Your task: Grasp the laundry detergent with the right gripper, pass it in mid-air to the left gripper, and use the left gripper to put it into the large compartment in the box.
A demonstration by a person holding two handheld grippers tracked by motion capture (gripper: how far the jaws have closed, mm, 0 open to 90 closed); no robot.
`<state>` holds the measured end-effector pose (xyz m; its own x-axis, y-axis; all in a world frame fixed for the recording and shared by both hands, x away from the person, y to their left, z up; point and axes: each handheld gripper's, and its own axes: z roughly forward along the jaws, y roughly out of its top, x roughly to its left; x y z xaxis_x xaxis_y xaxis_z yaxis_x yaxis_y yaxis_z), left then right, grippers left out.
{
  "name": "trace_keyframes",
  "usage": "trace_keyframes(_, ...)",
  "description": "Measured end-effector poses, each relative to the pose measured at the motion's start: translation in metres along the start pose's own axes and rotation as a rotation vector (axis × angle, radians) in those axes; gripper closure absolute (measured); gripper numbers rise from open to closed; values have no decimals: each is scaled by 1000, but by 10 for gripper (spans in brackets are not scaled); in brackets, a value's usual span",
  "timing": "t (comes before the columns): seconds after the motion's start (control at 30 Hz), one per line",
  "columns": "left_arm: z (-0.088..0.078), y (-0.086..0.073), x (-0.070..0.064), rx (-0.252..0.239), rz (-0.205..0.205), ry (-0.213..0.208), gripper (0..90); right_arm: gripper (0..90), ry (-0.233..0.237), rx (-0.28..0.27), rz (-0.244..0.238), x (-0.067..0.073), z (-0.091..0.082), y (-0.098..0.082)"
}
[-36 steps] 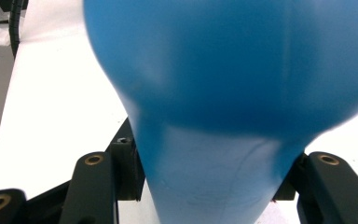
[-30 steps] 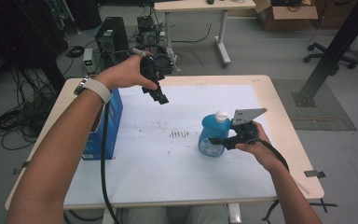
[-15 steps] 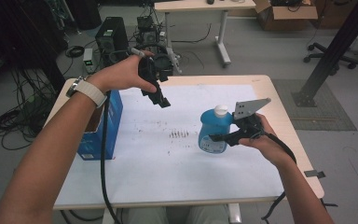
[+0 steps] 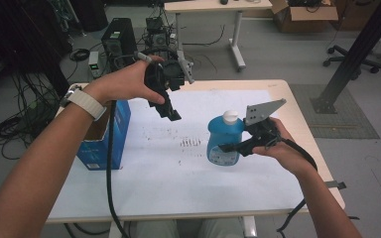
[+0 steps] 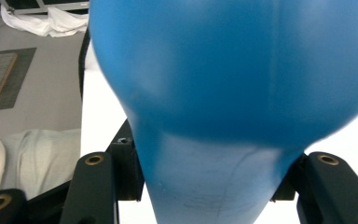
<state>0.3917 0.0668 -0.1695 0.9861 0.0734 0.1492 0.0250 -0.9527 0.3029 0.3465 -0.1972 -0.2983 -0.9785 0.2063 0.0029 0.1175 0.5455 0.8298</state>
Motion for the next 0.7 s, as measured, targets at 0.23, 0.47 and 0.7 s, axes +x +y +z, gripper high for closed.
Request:
trace_keyframes(0.23,-9,0,-11,1,-15,-22,68,439,27,7,-4,7,2,10)
trace_keyframes(0.47,-14,-1,-24,8,-13,-74,41,439,67,22,-13,15,12,18)
trace_keyframes(0.7,-20,-4,-35,29,-13,-126,45,439,92,28,-32,20,23,25)
